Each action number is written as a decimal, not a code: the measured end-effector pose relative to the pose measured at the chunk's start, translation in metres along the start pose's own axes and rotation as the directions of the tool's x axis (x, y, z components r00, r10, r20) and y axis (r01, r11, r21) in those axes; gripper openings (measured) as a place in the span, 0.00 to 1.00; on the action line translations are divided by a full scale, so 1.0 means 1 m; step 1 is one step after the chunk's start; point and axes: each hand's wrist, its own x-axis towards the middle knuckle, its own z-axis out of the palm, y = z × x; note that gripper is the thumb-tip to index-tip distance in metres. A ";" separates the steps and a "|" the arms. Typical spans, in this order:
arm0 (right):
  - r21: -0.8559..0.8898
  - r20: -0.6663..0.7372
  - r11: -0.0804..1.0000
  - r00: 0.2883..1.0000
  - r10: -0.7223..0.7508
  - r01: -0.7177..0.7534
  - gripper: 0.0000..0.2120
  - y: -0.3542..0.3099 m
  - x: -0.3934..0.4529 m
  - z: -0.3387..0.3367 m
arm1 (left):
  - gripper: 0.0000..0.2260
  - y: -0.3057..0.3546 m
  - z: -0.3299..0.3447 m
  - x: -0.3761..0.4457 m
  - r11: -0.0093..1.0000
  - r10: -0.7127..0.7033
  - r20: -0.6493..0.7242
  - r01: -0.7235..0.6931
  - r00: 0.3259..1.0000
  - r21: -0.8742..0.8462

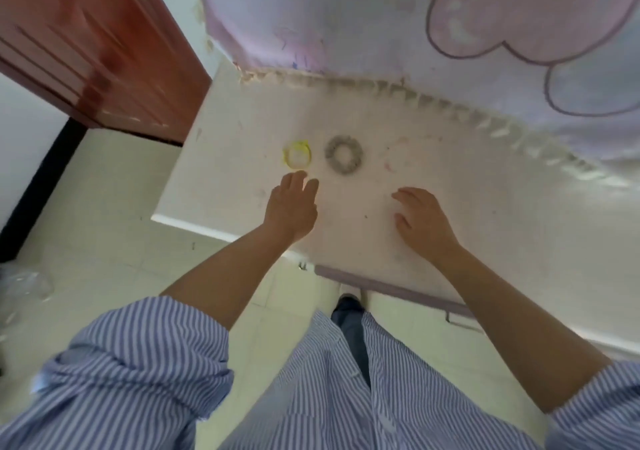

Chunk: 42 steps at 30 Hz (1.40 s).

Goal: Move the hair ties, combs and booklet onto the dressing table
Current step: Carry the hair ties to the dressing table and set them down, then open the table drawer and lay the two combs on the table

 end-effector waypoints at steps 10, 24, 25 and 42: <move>-0.091 -0.182 0.956 0.949 0.258 -0.278 0.06 0.067 -0.199 0.029 | 0.29 0.106 0.077 -0.101 0.971 0.239 0.261 -0.237 0.935 -0.040; -0.357 0.069 0.862 0.910 0.408 -0.359 0.14 0.114 -0.196 0.074 | 0.31 0.153 0.104 -0.127 0.999 -0.032 0.062 0.032 0.998 -0.003; -0.359 0.069 0.864 0.913 0.402 -0.353 0.14 0.115 -0.198 0.072 | 0.30 0.155 0.106 -0.130 1.000 -0.026 0.044 0.026 0.999 0.006; -0.364 0.080 0.910 0.966 0.245 -0.200 0.18 0.097 -0.275 0.078 | 0.10 0.175 0.113 -0.192 0.999 0.046 -0.074 -0.045 0.996 0.016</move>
